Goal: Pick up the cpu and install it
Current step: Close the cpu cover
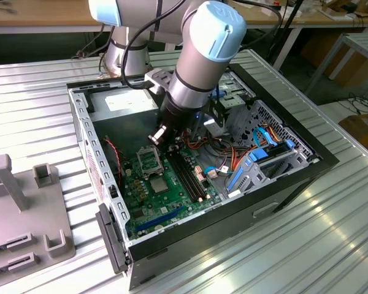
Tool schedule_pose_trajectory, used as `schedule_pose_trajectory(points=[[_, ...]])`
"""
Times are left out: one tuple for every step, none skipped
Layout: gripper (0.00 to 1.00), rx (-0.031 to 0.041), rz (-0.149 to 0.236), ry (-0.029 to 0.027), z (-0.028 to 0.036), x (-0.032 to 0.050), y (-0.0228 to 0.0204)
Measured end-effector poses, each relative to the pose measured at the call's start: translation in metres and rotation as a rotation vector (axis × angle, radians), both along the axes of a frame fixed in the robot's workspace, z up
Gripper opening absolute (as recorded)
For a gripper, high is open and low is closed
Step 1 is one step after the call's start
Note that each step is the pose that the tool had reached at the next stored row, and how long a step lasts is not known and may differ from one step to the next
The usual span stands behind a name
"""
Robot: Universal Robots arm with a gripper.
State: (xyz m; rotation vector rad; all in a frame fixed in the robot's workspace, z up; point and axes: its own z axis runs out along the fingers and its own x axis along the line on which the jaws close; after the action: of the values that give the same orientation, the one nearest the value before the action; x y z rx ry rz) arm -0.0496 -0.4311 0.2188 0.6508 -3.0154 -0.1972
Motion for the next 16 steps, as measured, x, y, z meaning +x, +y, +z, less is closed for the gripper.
schedule_pose_trajectory(points=[[0.11, -0.0031, 0.001, 0.0000, 0.0007, 0.0000, -0.0001], [0.11, -0.0078, 0.002, 0.0001, 0.0019, -0.0001, -0.0001], [0.11, -0.0102, 0.003, 0.0001, 0.0028, 0.0000, -0.0001], [0.11, -0.0116, 0.004, 0.0000, 0.0036, 0.0000, -0.0001], [0.11, -0.0135, 0.005, 0.0001, 0.0049, -0.0001, -0.0001], [0.11, -0.0148, 0.006, 0.0001, 0.0058, -0.0001, -0.0001], [0.11, -0.0161, 0.007, 0.0000, 0.0067, 0.0000, 0.0000], [0.11, -0.0176, 0.008, -0.0001, 0.0074, 0.0000, 0.0000], [0.11, -0.0197, 0.009, -0.0001, 0.0081, 0.0000, 0.0000], [0.11, -0.0219, 0.009, -0.0001, 0.0088, 0.0000, 0.0000], [0.11, -0.0250, 0.011, 0.0000, 0.0099, 0.0000, 0.0000], [0.11, -0.0272, 0.012, 0.0000, 0.0106, 0.0000, -0.0001], [0.11, -0.0300, 0.013, 0.0000, 0.0113, 0.0000, -0.0001], [0.11, -0.0335, 0.015, 0.0000, 0.0120, -0.0001, -0.0001], [0.11, -0.0401, 0.017, 0.0000, 0.0130, -0.0001, -0.0001], [0.11, -0.0432, 0.018, 0.0001, 0.0136, -0.0001, -0.0001]])
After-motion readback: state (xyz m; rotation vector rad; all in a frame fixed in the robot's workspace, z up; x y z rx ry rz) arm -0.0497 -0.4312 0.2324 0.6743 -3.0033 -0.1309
